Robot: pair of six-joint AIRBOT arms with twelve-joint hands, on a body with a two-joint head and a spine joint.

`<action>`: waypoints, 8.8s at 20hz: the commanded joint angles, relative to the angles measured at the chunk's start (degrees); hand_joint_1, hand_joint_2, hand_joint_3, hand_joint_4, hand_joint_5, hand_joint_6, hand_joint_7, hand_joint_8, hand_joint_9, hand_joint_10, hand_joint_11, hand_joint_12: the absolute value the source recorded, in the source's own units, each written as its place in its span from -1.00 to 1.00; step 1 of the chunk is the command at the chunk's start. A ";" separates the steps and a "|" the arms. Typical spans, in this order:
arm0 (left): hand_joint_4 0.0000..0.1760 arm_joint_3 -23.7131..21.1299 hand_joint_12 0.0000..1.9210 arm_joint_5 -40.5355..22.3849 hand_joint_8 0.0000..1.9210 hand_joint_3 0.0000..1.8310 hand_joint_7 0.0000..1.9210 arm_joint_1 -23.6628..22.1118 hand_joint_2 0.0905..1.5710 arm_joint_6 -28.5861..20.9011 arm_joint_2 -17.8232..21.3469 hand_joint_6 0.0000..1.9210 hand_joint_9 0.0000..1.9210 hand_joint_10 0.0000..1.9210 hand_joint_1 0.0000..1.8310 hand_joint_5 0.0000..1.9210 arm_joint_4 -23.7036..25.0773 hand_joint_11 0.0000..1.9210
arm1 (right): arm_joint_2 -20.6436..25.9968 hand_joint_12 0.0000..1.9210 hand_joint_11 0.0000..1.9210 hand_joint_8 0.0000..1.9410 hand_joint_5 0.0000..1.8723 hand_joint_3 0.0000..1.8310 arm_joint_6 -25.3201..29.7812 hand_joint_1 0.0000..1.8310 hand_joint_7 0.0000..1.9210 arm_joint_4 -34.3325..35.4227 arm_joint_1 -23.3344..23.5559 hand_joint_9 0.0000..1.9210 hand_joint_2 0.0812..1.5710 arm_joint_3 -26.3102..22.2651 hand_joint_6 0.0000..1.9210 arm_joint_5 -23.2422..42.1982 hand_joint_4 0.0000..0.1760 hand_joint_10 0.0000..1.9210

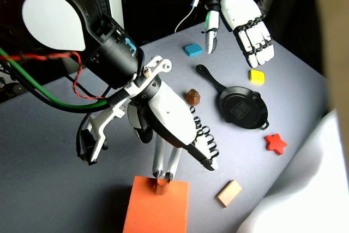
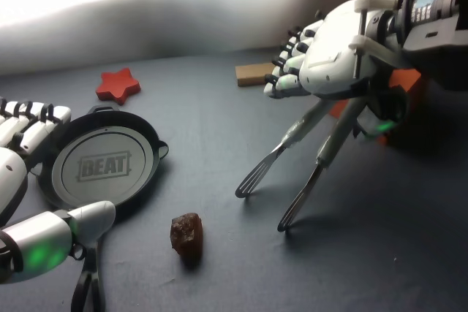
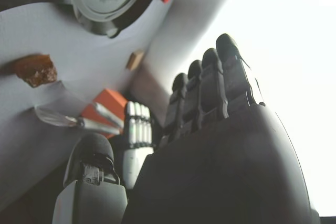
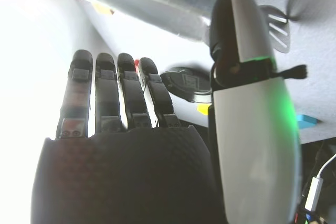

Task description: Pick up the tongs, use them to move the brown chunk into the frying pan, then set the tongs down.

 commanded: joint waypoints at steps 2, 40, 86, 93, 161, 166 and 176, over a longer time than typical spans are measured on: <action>-1.00 0.36 -0.64 -5.50 -0.99 -1.00 -0.92 -0.28 0.50 -0.02 0.52 -0.99 -0.93 -0.99 -1.00 -0.93 2.61 -1.00 | 0.03 -1.00 -1.00 -1.00 -1.00 -1.00 -0.46 0.15 -1.00 -1.42 0.09 -1.00 0.26 0.24 -1.00 4.12 -1.00 -1.00; -1.00 0.74 -0.60 -10.01 -1.00 -1.00 -0.90 1.43 0.50 -3.04 -1.25 -1.00 -0.91 -1.00 -1.00 -0.94 -0.76 -1.00 | -2.24 -1.00 -1.00 -1.00 -1.00 -1.00 2.57 0.13 -1.00 -6.30 -3.72 -1.00 0.09 3.20 -1.00 8.76 -1.00 -1.00; -0.86 0.45 -0.56 -10.69 -0.99 -1.00 -0.89 1.95 0.50 -3.31 -1.29 -1.00 -0.89 -1.00 -1.00 -0.94 -1.03 -1.00 | -4.27 0.65 -0.62 -0.85 -0.14 -0.63 4.49 0.25 0.00 -6.23 -5.05 -0.29 0.20 7.55 -0.58 11.78 -1.00 -0.21; -1.00 0.47 -0.50 -10.90 -0.99 -1.00 -0.84 2.01 0.51 -3.36 -1.29 -1.00 -0.86 -0.99 -1.00 -0.91 -1.04 -1.00 | -0.27 0.67 -0.53 -0.79 -0.19 -1.00 15.55 0.20 0.09 -6.39 -1.18 -0.19 0.54 -0.07 0.36 8.63 -1.00 -0.15; -0.86 5.81 -0.52 -11.55 -1.00 -1.00 -0.88 3.31 0.49 -12.00 -1.21 -1.00 -0.88 -1.00 -1.00 -0.91 -2.33 -1.00 | -9.20 0.73 -0.64 -0.51 -0.23 -1.00 83.13 0.19 -0.12 -49.91 -9.78 -0.33 0.56 -13.78 0.41 -19.41 -1.00 -0.05; -0.96 5.99 -0.49 -11.55 -1.00 -1.00 -0.87 3.31 0.50 -12.01 -1.21 -1.00 -0.87 -1.00 -1.00 -0.89 -2.36 -1.00 | -10.26 0.71 -0.60 -0.52 -0.21 -1.00 83.41 0.19 -0.08 -50.24 -10.58 -0.28 0.55 -12.58 0.38 -19.12 -1.00 -0.09; -0.98 6.25 -0.55 -11.55 -1.00 -1.00 -0.89 2.76 0.50 -12.08 -1.21 -1.00 -0.89 -1.00 -1.00 -0.91 -2.70 -1.00 | -10.89 0.65 -0.56 -0.70 -0.21 -1.00 82.78 0.19 0.02 -50.23 -12.31 -0.22 0.56 -11.33 0.39 -18.53 -1.00 -0.22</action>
